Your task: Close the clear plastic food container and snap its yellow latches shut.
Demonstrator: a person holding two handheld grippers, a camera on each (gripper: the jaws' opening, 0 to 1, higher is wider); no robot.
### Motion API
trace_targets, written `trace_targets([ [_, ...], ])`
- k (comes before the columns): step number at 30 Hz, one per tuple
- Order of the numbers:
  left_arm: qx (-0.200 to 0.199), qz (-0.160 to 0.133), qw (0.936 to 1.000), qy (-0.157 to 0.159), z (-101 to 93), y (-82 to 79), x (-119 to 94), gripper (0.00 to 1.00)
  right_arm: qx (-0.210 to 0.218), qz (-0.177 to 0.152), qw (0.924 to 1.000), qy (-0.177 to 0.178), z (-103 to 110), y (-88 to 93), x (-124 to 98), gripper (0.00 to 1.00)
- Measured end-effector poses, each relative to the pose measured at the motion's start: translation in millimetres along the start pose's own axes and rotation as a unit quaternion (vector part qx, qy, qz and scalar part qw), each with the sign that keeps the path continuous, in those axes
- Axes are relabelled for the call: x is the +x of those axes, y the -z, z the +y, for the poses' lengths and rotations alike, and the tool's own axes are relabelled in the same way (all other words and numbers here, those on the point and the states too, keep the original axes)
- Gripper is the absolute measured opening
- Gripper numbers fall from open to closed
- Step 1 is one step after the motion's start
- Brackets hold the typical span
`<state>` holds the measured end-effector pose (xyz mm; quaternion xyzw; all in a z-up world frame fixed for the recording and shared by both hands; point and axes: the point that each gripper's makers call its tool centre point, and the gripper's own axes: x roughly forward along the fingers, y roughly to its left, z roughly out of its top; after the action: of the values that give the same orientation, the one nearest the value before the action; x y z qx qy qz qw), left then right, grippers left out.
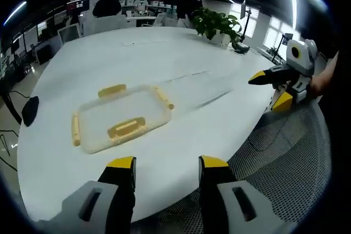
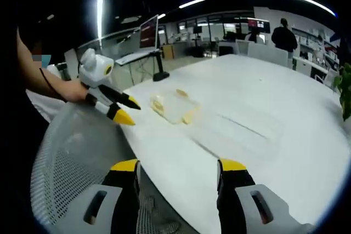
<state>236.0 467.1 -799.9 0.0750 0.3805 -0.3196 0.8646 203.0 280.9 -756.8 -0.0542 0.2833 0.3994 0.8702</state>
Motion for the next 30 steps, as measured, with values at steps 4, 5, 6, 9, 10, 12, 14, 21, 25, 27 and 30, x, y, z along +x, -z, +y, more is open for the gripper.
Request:
trace_targets([
  [4, -0.002, -0.001, 1.0, -0.002, 0.1, 0.0, -0.1, 0.44, 0.003, 0.001, 1.0, 0.003, -1.5, 1.2, -0.3, 0.56],
  [5, -0.003, 0.0, 1.0, -0.003, 0.7, 0.3, -0.1, 0.44, 0.003, 0.0, 1.0, 0.003, -2.3, 0.0, 0.0, 0.56],
  [6, -0.003, 0.001, 1.0, -0.004, 1.1, 0.6, 0.0, 0.44, 0.004, 0.0, 1.0, 0.002, -2.2, -0.5, 0.1, 0.56],
  [9, -0.003, -0.001, 1.0, -0.005, 1.9, -0.8, 0.0, 0.44, 0.0, -0.001, 1.0, 0.001, -1.6, -1.5, -0.4, 0.56],
  [10, -0.004, 0.0, 1.0, -0.005, 1.8, -0.7, 0.1, 0.44, 0.0, -0.002, 1.0, 0.001, -1.7, -1.5, -0.3, 0.56],
  [12, -0.001, 0.003, 1.0, -0.004, 1.0, -0.1, 0.9, 0.44, -0.003, -0.002, 1.0, 0.006, -3.6, -1.8, -0.9, 0.55],
  [14, 0.0, 0.006, 1.0, -0.003, 0.0, 0.4, 1.5, 0.44, -0.01, -0.009, 0.9998, 0.012, -5.9, -4.8, -2.7, 0.53],
  [21, -0.001, 0.008, 1.0, 0.0, -2.3, 0.5, 1.6, 0.44, -0.007, -0.01, 0.9998, 0.017, -8.8, -4.5, -3.6, 0.53],
  [25, 0.003, 0.012, 0.9999, 0.004, -3.6, 1.9, 2.0, 0.44, -0.002, -0.018, 0.9995, 0.026, -12.8, -7.0, -5.4, 0.53],
  [27, 0.001, 0.01, 0.9999, 0.003, -2.9, 1.1, 1.7, 0.44, -0.004, -0.019, 0.9995, 0.026, -12.5, -7.3, -5.4, 0.53],
  [30, -0.001, 0.008, 0.9999, -0.015, 4.6, -0.1, 0.7, 0.46, -0.011, -0.022, 0.9995, 0.019, -8.6, -9.2, -4.6, 0.53],
])
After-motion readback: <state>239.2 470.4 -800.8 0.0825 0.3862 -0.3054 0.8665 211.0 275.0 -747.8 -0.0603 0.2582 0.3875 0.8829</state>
